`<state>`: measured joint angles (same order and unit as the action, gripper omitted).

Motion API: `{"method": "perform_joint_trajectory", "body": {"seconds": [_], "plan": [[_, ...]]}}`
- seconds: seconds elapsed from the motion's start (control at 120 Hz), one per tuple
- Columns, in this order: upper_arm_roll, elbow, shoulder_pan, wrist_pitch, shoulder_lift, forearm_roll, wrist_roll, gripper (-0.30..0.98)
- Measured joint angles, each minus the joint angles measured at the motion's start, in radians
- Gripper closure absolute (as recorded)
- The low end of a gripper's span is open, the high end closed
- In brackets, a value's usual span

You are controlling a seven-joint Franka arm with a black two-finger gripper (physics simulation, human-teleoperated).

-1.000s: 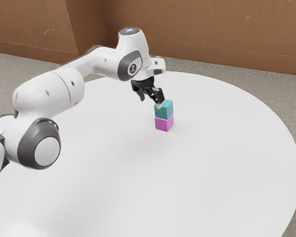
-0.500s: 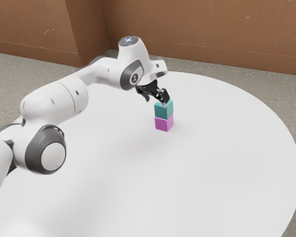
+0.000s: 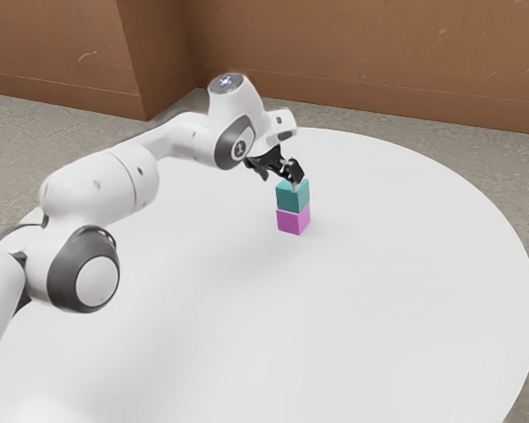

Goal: Pick up the blue block with one arm, and put the blue block on the table with one arm

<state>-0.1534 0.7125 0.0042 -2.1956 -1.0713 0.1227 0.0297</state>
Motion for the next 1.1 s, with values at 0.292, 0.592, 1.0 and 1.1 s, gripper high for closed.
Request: {"method": "perform_joint_trajectory", "body": {"seconds": [0.292, 0.592, 1.0, 1.1], "plan": [[-0.002, 0.002, 0.006, -0.040, -0.040, 0.000, -0.003, 0.02], [-0.037, -0.006, 0.013, -0.120, -0.078, 0.000, 0.004, 0.02], [-0.063, 0.000, 0.029, -0.272, -0.118, 0.000, 0.024, 0.21], [-0.063, 0.002, 0.029, -0.283, -0.118, 0.006, 0.022, 0.35]]}}
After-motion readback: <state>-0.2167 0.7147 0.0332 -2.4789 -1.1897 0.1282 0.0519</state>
